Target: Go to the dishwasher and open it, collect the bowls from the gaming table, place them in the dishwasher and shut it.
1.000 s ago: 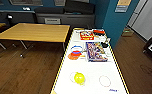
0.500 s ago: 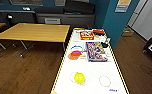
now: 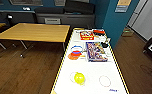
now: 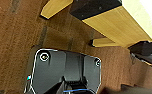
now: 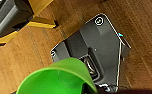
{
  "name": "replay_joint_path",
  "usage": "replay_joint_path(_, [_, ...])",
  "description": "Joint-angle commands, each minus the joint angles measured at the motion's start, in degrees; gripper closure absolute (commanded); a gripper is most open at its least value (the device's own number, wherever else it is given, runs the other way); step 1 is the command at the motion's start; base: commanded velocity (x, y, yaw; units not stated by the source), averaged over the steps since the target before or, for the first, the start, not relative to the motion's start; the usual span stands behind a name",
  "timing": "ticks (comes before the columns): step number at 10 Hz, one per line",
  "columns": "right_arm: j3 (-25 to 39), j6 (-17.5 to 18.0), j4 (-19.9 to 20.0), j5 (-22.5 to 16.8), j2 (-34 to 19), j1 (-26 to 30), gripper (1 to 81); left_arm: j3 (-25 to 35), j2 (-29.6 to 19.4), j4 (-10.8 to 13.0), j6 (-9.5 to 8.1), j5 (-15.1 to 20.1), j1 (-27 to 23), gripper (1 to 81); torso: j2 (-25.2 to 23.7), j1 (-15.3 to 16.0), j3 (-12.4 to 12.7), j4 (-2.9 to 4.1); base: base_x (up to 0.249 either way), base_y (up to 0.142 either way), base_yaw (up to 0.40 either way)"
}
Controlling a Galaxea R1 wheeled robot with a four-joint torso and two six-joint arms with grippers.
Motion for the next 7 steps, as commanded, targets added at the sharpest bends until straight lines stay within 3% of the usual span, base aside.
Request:
replay_joint_path(1, [1.6,-0.3,-1.9,-3.8,-2.6,0.9,81.1,0.3,-4.8,1.8,-0.13,3.0,-9.0,1.0,0.0,0.0,0.0,0.0,0.0,0.0,0.0])
replay_joint_path(2, [1.7,-0.3,-1.9,-3.8,-2.5,1.1,81.1,0.1,-5.2,1.2,-0.57,3.7,-12.9,1.0,0.0,0.0,0.0,0.0,0.0,0.0,0.0])
replay_joint_path(5, [1.9,-0.2,-1.7,-3.9,-2.1,2.1,81.1,0.1,-6.3,-2.2,-2.41,10.4,-23.4,1.0,0.0,0.0,0.0,0.0,0.0,0.0,0.0])
replay_joint_path(6, [1.9,-0.2,-1.6,-3.9,-1.9,2.5,81.1,0.1,-6.4,-4.3,-2.42,12.8,-26.6,1.0,0.0,0.0,0.0,0.0,0.0,0.0,0.0])
replay_joint_path(7, [2.0,-0.2,-1.4,-4.0,-1.5,2.7,81.1,-0.1,-6.4,-8.4,-2.94,14.2,-29.6,1.0,0.0,0.0,0.0,0.0,0.0,0.0,0.0])
